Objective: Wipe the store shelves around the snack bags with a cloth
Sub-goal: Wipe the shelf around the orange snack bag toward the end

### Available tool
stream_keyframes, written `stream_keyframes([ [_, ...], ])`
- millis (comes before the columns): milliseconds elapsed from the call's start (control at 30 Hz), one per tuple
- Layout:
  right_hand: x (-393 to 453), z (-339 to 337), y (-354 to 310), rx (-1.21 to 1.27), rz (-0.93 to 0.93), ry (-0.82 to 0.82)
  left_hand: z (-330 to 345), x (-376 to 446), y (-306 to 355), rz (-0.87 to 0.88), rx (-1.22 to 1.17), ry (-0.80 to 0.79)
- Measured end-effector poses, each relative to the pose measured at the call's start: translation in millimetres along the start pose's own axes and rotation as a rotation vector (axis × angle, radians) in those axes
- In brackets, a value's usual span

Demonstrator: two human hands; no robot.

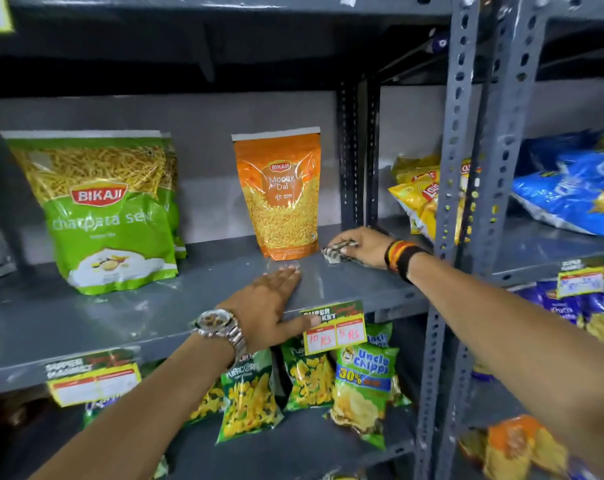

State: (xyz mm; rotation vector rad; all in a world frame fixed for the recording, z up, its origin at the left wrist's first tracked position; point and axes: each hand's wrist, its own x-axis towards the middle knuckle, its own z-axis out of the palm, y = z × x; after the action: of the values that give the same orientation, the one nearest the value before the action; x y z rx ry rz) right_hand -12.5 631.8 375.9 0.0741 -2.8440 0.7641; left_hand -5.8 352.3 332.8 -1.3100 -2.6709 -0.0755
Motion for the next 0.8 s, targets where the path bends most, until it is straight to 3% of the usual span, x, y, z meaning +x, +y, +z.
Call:
stream_keyframes([
  [133,-47,-19,-21,0.012,-0.052,-0.128,-2,0,0,0.013,0.007,0.004],
  [300,-43,-18,-12,0.095,0.244,0.216,-10,-11,-1,0.025,0.019,0.011],
  [400,-44,0,-7,-0.086,0.373,0.294,-13,-31,-22,-0.009,0.067,-0.027],
  [500,-46,7,-16,-0.087,0.324,0.294,-12,-47,-44,-0.039,0.078,-0.053],
  [667,-78,14,-52,-0.006,-0.001,-0.035,-5,-46,-50,-0.01,0.049,-0.01],
  [800,-78,-12,-50,-0.07,0.086,0.078,-5,-45,-52,-0.023,0.045,-0.006],
])
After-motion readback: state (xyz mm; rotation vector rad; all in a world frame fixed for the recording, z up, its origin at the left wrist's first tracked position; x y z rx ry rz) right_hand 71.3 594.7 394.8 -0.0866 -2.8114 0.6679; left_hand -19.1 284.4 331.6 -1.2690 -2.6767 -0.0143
